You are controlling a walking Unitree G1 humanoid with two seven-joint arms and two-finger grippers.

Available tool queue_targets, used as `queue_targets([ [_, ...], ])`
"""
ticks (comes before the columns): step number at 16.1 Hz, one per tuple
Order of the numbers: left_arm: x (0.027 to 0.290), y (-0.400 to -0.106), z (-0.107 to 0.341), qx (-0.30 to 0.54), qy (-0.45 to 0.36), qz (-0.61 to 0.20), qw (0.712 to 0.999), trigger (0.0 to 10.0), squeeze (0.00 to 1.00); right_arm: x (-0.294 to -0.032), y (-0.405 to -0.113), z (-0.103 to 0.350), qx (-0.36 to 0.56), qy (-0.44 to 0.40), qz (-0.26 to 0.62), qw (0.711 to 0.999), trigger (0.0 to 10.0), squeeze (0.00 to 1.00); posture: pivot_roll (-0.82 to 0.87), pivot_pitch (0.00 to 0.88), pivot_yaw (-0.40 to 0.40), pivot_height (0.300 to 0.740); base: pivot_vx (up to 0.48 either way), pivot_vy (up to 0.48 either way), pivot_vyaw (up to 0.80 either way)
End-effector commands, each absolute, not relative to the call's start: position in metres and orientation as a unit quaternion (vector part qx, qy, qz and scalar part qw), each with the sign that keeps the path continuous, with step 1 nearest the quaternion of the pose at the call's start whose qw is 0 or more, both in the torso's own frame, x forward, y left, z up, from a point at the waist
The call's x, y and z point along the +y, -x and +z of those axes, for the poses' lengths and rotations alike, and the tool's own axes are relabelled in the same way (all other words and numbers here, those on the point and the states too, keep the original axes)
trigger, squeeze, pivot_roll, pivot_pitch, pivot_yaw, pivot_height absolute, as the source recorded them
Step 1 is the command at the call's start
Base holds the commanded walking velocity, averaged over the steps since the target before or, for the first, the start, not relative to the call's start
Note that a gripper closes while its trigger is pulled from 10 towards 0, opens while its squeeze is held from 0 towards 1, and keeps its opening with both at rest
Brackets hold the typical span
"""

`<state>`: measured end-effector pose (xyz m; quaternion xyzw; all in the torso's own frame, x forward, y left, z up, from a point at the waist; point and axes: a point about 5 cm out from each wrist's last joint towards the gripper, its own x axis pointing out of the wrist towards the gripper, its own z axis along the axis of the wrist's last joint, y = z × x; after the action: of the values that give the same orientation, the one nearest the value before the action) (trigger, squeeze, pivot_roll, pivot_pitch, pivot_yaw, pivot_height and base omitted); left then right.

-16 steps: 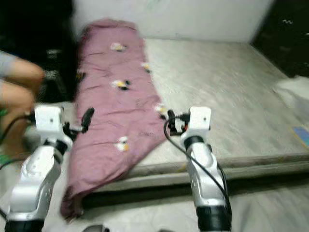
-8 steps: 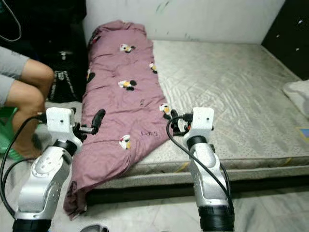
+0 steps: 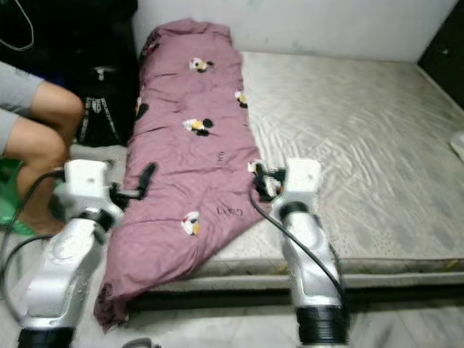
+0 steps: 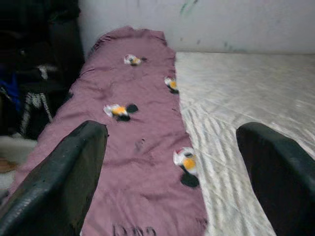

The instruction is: Clean up the room

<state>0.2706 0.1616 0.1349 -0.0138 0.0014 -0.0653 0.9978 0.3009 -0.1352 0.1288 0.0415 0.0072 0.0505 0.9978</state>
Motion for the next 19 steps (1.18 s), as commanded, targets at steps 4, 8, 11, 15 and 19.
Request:
queue_targets([
  [4, 0.1496, -0.2720, 0.1386, -0.003, 0.020, -0.084, 0.996, 10.0, 0.00, -0.1537, -0.2981, 0.1227, 0.020, -0.034, 0.017, 0.999, 10.0, 0.00, -0.02, 0.002, -0.082, 0.740, 0.000, 0.000, 0.00],
  [8, 0.1495, -0.2716, 0.1380, -0.001, 0.020, -0.083, 0.996, 10.0, 0.00, -0.1546, -0.2984, 0.1221, 0.023, -0.034, 0.013, 0.999, 10.0, 0.00, -0.02, 0.004, -0.083, 0.740, 0.000, 0.000, 0.00],
  [11, 0.1502, -0.2700, 0.1357, 0.004, 0.018, -0.079, 0.997, 10.0, 0.00, -0.1546, -0.2982, 0.1214, 0.024, -0.035, 0.013, 0.999, 10.0, 0.00, -0.02, 0.009, -0.080, 0.740, 0.000, 0.000, 0.00],
  [15, 0.1500, -0.2705, 0.1354, 0.006, 0.017, -0.078, 0.997, 10.0, 0.00, -0.1536, -0.2981, 0.1214, 0.024, -0.036, 0.016, 0.999, 10.0, 0.00, -0.02, 0.012, -0.080, 0.715, 0.000, 0.000, 0.00],
  [19, 0.1500, -0.2704, 0.1352, 0.005, 0.016, -0.076, 0.997, 10.0, 0.00, -0.1533, -0.2980, 0.1214, 0.024, -0.036, 0.016, 0.999, 10.0, 0.00, -0.02, 0.012, -0.080, 0.665, 0.000, 0.000, 0.00],
])
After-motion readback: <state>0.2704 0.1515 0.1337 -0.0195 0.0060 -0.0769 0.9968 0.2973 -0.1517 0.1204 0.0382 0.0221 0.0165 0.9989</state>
